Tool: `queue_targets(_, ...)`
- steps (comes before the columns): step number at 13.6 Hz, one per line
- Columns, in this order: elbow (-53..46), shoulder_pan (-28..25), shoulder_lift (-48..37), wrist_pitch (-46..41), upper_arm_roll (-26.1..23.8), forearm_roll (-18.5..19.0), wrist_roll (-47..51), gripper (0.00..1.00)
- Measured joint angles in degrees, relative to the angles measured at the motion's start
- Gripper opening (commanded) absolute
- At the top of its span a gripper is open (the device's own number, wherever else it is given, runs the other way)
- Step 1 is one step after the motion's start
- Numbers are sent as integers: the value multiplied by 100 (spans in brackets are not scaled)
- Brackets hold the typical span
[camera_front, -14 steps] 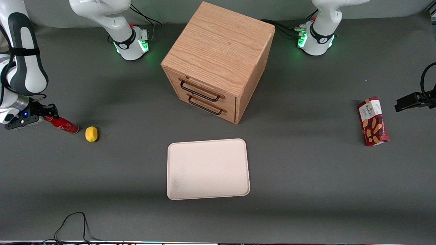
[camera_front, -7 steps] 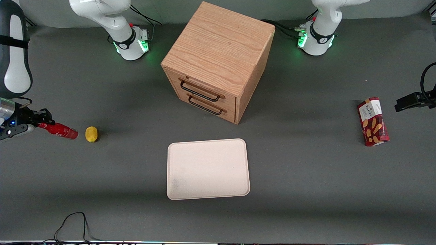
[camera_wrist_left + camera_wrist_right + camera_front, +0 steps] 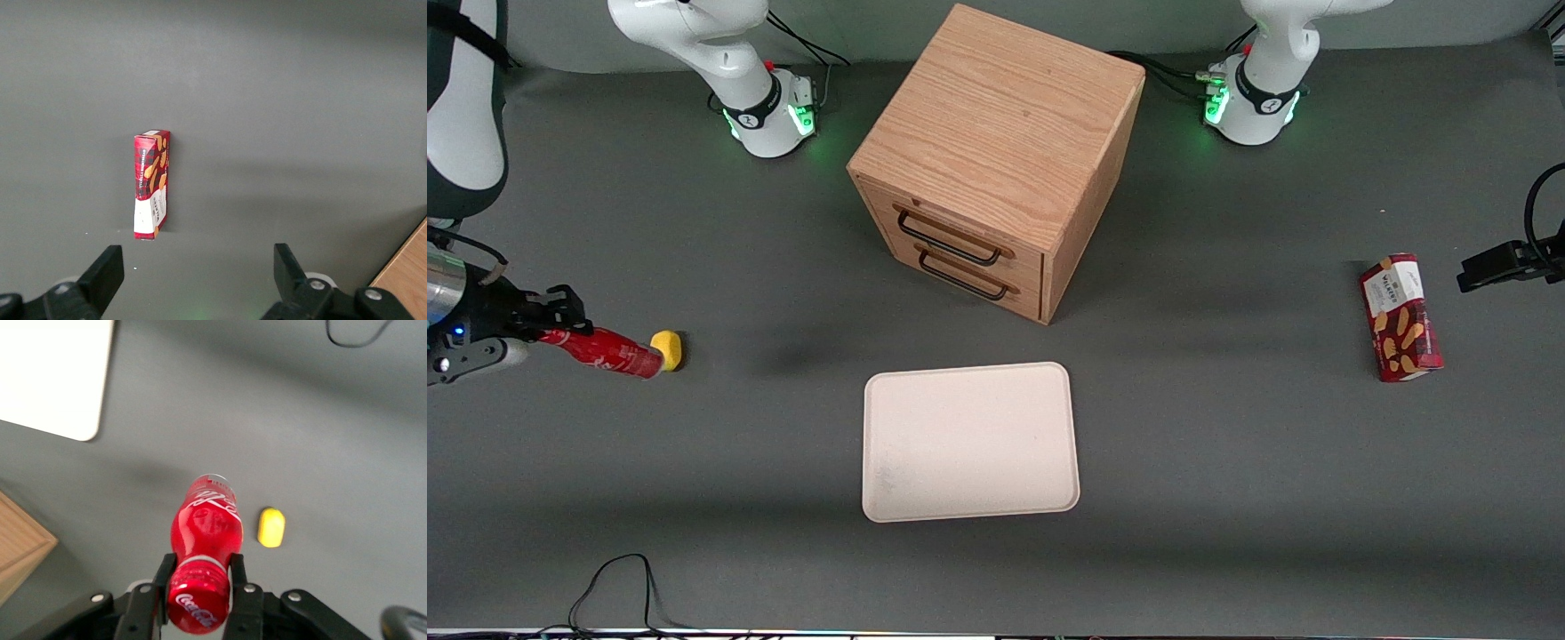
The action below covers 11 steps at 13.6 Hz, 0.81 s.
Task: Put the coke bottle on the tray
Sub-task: 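Lift the bottle and carry it over the white tray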
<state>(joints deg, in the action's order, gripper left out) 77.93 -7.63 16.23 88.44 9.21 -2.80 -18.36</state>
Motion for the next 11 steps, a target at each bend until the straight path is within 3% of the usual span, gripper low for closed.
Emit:
queue_targets(5,-1948,30,1605,-240,-1348,4,1672,0)
queue_targets(8,-2218,-14,2494,774,-2140,181,2310,0)
queue_targets(11,-2312,-147,3130,1558,-2317,606,2418,0)
